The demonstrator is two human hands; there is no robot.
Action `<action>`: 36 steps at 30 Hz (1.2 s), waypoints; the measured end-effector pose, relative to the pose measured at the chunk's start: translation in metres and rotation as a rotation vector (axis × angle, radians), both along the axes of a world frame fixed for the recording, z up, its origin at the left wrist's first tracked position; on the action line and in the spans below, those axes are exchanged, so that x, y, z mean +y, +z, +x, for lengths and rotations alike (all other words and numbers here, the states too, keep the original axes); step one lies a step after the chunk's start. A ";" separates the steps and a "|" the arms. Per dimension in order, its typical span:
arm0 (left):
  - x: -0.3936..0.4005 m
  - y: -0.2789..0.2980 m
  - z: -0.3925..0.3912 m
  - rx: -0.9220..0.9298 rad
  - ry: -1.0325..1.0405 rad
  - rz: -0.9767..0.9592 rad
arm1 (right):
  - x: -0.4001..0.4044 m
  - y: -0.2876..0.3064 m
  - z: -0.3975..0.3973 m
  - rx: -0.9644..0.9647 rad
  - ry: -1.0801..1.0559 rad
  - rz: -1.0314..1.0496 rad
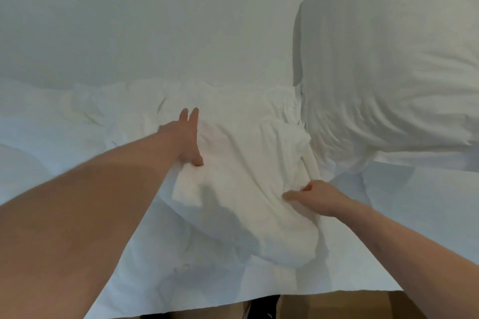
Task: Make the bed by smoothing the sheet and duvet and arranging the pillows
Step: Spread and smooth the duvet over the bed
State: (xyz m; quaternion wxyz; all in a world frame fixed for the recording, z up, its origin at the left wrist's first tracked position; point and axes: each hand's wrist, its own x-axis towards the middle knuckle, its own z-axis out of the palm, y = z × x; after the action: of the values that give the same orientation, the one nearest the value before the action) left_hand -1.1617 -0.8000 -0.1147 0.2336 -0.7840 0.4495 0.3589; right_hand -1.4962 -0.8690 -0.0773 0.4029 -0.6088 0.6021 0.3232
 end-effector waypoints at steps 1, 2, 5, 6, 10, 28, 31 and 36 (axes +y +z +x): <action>0.004 -0.003 0.000 0.022 0.010 0.057 | -0.001 -0.008 0.002 -0.078 -0.166 -0.047; 0.008 -0.004 -0.001 0.038 0.014 0.103 | -0.002 -0.015 0.007 -0.163 -0.337 -0.087; 0.020 -0.006 -0.002 0.056 0.056 0.103 | -0.002 -0.036 0.032 -0.303 -0.674 -0.137; 0.023 -0.004 -0.001 0.070 0.077 0.044 | -0.003 -0.039 0.040 -0.339 -0.771 -0.139; 0.033 0.023 0.002 0.044 0.261 -0.494 | -0.008 -0.025 0.063 -0.563 -0.720 -0.459; 0.019 0.011 -0.027 0.154 -0.090 -0.154 | -0.014 -0.045 0.044 -0.186 -0.248 -0.317; 0.039 0.005 -0.034 0.187 -0.126 -0.076 | 0.025 -0.045 0.017 -0.177 -0.347 -0.324; 0.066 0.002 -0.048 0.079 -0.224 -0.181 | 0.048 -0.042 -0.025 -0.118 -0.295 -0.276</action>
State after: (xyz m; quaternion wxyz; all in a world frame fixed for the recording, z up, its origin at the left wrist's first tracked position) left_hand -1.2093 -0.7343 -0.1131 0.1826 -0.7320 0.5735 0.3193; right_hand -1.5216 -0.8211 -0.1194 0.3931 -0.5814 0.6987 0.1389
